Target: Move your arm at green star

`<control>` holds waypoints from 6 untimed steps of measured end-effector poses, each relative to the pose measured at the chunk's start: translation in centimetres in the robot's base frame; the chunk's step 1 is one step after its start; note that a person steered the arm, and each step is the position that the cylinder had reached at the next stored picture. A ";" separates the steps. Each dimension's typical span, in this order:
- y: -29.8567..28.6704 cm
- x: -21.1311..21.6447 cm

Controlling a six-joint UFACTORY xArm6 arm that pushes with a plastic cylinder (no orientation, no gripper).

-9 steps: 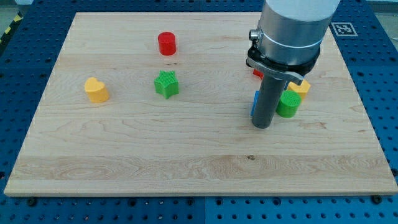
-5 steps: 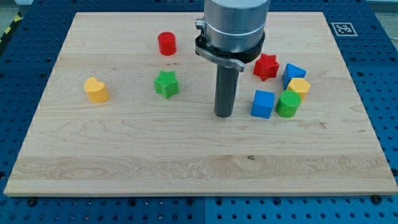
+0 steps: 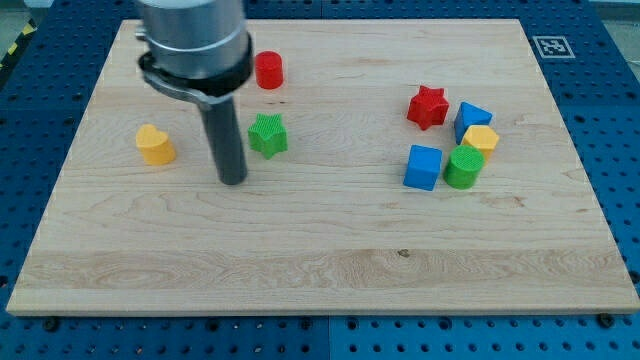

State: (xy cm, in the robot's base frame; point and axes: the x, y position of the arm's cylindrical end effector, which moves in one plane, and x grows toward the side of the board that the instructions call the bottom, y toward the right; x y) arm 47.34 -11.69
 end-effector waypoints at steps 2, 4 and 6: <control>-0.4 -2.8; -1.0 -3.4; -0.8 -5.4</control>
State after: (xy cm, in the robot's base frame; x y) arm 41.98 -12.47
